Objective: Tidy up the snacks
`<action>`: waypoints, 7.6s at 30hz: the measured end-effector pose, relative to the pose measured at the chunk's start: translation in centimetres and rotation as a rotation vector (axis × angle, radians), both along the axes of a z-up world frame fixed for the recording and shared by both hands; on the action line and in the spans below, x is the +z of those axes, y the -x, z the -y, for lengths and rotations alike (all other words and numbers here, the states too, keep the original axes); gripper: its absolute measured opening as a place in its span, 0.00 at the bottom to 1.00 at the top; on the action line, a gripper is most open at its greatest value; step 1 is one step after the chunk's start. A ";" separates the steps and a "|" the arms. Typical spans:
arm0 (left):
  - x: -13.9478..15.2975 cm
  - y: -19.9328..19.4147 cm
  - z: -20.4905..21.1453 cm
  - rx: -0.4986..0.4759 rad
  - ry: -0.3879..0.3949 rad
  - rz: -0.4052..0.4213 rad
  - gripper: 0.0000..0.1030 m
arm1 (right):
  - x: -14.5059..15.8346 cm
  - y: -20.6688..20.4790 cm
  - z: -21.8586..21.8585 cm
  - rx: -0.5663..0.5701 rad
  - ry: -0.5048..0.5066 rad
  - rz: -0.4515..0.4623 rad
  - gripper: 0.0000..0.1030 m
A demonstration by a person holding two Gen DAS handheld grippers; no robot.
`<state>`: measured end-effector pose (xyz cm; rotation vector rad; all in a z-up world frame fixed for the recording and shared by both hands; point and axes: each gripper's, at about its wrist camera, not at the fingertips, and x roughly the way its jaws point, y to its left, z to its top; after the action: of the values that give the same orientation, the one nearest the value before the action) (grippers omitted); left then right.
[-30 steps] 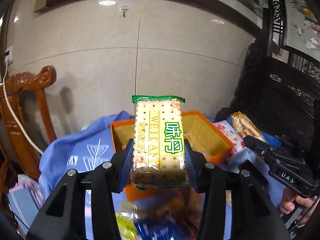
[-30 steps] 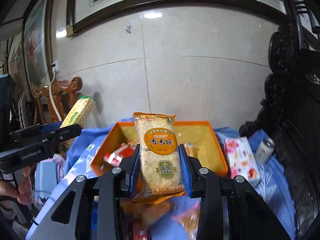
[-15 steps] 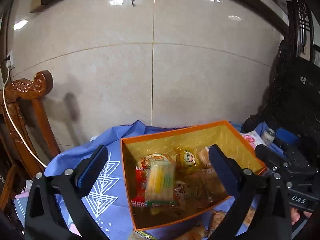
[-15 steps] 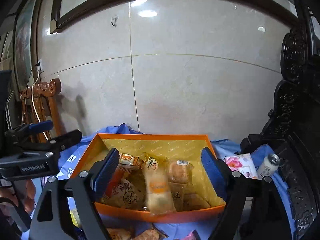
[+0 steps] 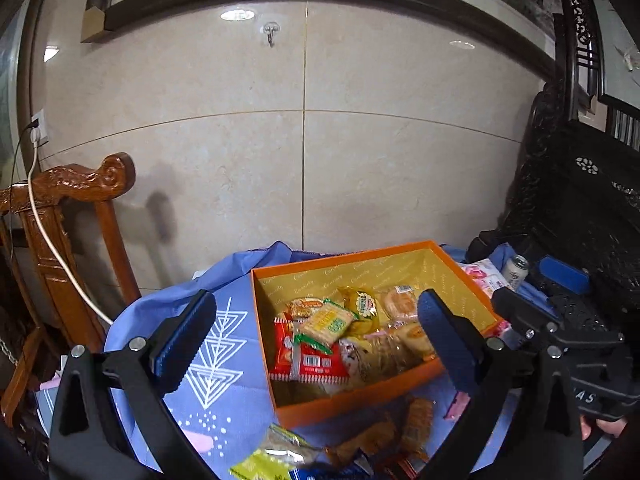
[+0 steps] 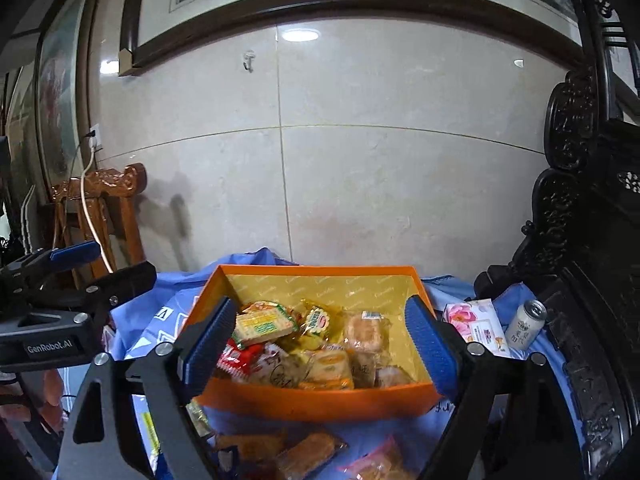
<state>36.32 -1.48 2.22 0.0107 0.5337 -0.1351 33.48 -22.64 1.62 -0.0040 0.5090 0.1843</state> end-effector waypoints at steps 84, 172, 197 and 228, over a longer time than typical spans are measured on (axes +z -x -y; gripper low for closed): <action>-22.7 7.4 4.5 -0.027 -0.026 -0.383 0.54 | -19.6 15.6 4.5 -0.006 -0.112 -0.413 0.43; -17.8 11.1 1.3 -0.167 0.174 -0.338 0.31 | -12.2 15.3 3.7 -0.008 -0.136 -0.272 0.43; 1.9 -1.4 -0.5 -0.076 0.065 0.074 0.96 | 1.6 -2.2 2.3 0.035 -0.034 0.082 0.84; -14.8 16.6 -6.8 -0.048 0.072 -0.183 0.96 | -20.3 -0.2 6.8 0.192 0.215 -0.462 0.92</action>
<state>19.77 5.28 -12.55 -0.0592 0.7108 -0.2034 33.64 -29.46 -18.65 -0.2253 0.9884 0.3210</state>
